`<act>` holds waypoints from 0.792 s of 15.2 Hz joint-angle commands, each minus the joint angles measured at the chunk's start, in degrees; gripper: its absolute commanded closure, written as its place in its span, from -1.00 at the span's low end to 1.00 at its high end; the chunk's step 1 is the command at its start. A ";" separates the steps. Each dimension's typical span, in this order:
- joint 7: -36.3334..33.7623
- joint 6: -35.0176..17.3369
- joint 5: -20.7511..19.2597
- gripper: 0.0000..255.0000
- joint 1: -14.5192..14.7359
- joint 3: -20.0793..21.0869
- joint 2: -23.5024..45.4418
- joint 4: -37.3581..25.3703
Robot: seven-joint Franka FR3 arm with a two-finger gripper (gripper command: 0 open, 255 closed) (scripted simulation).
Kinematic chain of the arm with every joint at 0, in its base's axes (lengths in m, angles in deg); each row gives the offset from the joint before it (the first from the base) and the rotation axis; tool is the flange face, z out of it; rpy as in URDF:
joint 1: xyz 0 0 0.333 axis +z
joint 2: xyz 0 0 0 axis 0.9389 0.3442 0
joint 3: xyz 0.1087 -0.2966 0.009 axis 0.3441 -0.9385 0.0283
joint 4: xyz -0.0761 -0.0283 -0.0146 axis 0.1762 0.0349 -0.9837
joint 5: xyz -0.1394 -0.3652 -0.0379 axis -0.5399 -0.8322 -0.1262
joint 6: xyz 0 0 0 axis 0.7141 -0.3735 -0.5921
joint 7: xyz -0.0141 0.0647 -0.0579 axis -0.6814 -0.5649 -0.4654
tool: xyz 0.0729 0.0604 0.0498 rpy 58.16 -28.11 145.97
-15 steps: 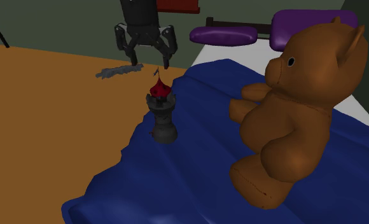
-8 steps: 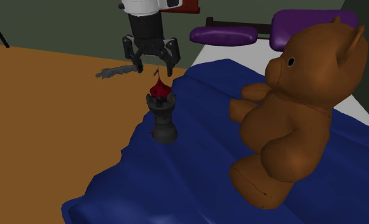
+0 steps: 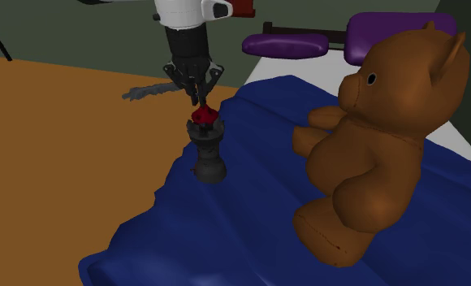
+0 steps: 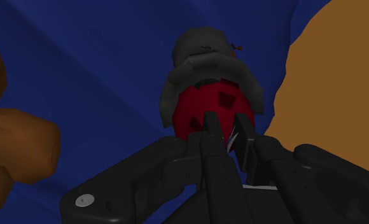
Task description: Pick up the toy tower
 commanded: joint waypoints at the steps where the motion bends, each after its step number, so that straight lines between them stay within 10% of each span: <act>1: 0.00 -0.01 0.00 1.00 0.01 0.01 0.01 0.02; 12: 0.14 5.10 0.04 1.00 0.01 0.01 -1.23 -3.85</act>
